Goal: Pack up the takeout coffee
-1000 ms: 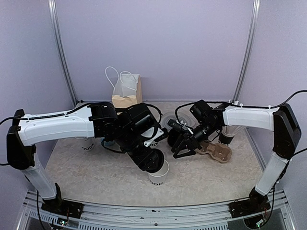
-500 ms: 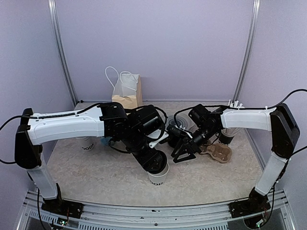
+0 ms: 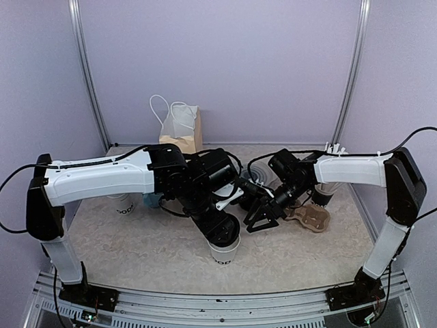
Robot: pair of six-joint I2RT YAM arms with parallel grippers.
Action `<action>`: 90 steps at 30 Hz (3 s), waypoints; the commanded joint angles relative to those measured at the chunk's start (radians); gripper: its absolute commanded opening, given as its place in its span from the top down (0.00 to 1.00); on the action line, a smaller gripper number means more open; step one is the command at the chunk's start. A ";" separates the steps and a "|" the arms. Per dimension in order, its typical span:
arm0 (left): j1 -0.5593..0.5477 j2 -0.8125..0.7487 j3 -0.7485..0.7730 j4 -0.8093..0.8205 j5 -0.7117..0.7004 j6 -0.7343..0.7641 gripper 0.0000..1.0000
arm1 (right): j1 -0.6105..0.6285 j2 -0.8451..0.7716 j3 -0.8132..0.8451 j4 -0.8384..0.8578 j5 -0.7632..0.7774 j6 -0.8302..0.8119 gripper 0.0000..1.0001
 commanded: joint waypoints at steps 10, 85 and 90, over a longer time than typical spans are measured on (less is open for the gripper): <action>-0.009 -0.029 -0.017 -0.043 -0.001 0.006 0.43 | 0.009 0.038 0.006 -0.017 -0.008 -0.022 0.34; -0.028 0.131 0.190 -0.153 -0.104 0.014 0.39 | 0.037 0.216 0.040 -0.046 0.006 -0.034 0.69; -0.041 0.099 0.186 -0.181 -0.100 -0.019 0.39 | 0.039 0.218 0.044 -0.043 0.012 -0.031 0.69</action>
